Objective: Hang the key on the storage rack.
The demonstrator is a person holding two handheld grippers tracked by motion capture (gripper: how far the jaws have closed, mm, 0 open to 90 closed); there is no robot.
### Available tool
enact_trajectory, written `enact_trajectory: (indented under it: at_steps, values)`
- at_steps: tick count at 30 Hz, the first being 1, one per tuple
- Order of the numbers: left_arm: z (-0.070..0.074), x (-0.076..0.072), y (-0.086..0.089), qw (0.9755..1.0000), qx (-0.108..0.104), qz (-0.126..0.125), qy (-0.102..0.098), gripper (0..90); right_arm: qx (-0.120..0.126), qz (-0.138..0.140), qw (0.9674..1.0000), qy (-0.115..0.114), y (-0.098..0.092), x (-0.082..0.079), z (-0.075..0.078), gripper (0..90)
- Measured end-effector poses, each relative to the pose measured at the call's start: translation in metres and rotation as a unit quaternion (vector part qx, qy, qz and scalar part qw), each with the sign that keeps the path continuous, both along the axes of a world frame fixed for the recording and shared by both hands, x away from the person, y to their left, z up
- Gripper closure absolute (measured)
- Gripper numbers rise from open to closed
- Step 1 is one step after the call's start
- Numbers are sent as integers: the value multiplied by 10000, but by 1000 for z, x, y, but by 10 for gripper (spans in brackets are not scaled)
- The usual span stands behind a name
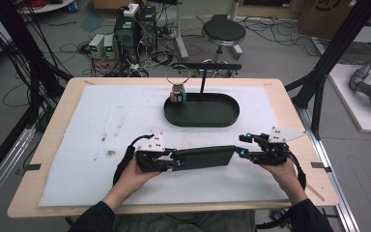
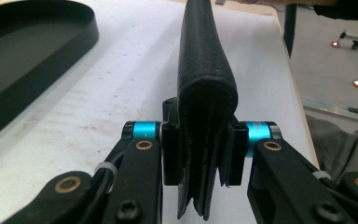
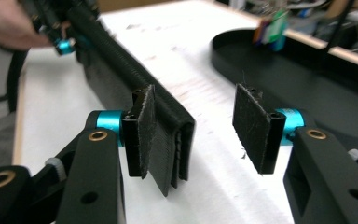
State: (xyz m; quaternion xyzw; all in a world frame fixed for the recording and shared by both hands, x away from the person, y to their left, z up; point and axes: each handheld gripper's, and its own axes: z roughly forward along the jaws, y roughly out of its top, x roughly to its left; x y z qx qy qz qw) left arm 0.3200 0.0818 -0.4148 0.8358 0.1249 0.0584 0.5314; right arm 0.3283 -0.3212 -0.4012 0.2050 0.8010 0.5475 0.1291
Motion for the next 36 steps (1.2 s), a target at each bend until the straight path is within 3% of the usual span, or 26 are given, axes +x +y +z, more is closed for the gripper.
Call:
enact_trajectory:
  at_steps: [3, 4, 5, 9, 10, 11, 13, 21, 36]
  values:
    - [4, 1, 1, 9999, -89, 53, -53, 745, 169, -370, 9991, -73, -8, 0, 2, 465]
    - [4, 1, 1, 9999, -89, 53, -53, 745, 169, -370, 9991, -73, -8, 0, 2, 465]
    - [7, 1, 2, 9998, -151, 91, -107, 745, 199, -642, 9977, -114, -12, 0, 3, 451]
    - [13, 3, 3, 9995, -201, 181, -181, 745, 338, -1102, 9932, -133, -20, 1, 5, 435]
    - [13, 3, 3, 9995, -201, 181, -181, 745, 338, -1102, 9932, -133, -20, 1, 5, 435]
    - [15, 4, 5, 9992, -249, 246, -196, 745, 412, -1300, 9906, -140, -24, 1, 5, 430]
    - [18, 6, 6, 9989, -257, 310, -222, 745, 463, -1438, 9885, -110, -28, 1, 5, 419]
    - [31, 12, 12, 9971, -345, 549, -407, 745, 515, -1763, 9829, -121, -34, 2, 4, 419]
    - [49, 25, 8, 9927, -451, 833, -743, 745, 495, -1973, 9790, -117, -39, 4, 3, 415]
